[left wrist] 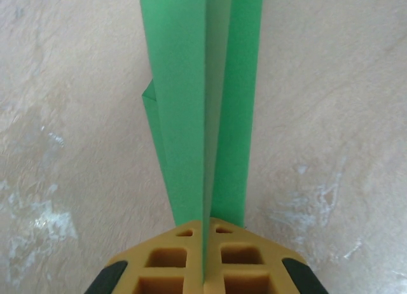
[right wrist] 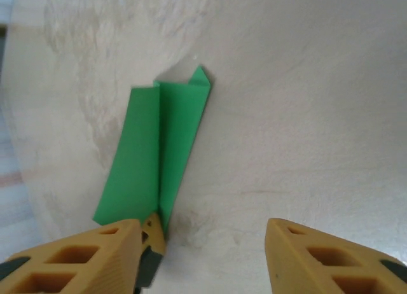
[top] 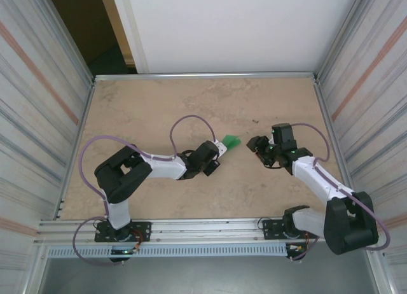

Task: Fold a paper plane with a square sheet of paper (pick it up from the middle)
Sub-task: Fold the wing for the fifth time at the center of the table.

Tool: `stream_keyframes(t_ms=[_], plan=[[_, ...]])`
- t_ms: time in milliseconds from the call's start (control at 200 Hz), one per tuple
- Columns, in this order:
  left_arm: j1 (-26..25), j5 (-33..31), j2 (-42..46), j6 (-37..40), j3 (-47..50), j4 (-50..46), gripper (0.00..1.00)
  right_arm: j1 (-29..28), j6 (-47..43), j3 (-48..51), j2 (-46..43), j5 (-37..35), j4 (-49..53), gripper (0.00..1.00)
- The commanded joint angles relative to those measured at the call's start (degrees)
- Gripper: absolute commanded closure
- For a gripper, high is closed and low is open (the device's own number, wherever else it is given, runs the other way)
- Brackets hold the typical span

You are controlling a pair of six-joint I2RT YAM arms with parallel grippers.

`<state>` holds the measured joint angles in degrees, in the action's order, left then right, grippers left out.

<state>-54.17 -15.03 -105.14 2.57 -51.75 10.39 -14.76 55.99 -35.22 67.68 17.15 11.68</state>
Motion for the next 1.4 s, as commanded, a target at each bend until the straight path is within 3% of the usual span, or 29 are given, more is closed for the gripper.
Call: stream_keyframes(t_ms=[0, 180, 291, 626, 1087, 1303, 1393], plan=[[-0.12, -1.47, 1.58, -4.17, 1.03, -1.34, 1.0, -1.53, -1.15, 0.86, 3.51, 3.71, -5.17, 0.6], [-0.23, 0.2, 0.46, -4.36, 0.24, -1.82, 1.0, -4.13, -1.71, -2.81, 12.33, 7.95, -10.51, 0.8], [-0.28, 1.75, 0.28, -4.18, -0.02, -2.18, 1.0, -5.32, -1.29, -4.66, 17.43, 8.94, -12.83, 0.86], [-0.26, 5.48, -0.42, -4.46, -0.81, -3.54, 1.0, -5.8, -0.7, -7.14, 26.1, 9.73, -16.09, 0.9], [-0.13, 10.27, 0.01, -5.63, -2.37, -5.88, 0.95, -5.63, -1.25, -7.14, 29.12, 6.78, -13.88, 0.92], [0.54, 13.62, 2.11, -6.28, -2.13, -5.92, 0.87, -5.48, -1.73, -6.44, 29.34, 5.85, -12.83, 0.92], [1.21, 16.76, 3.84, -6.76, -1.82, -5.43, 0.79, -5.31, -1.93, -6.53, 30.07, 5.53, -12.46, 0.92]])
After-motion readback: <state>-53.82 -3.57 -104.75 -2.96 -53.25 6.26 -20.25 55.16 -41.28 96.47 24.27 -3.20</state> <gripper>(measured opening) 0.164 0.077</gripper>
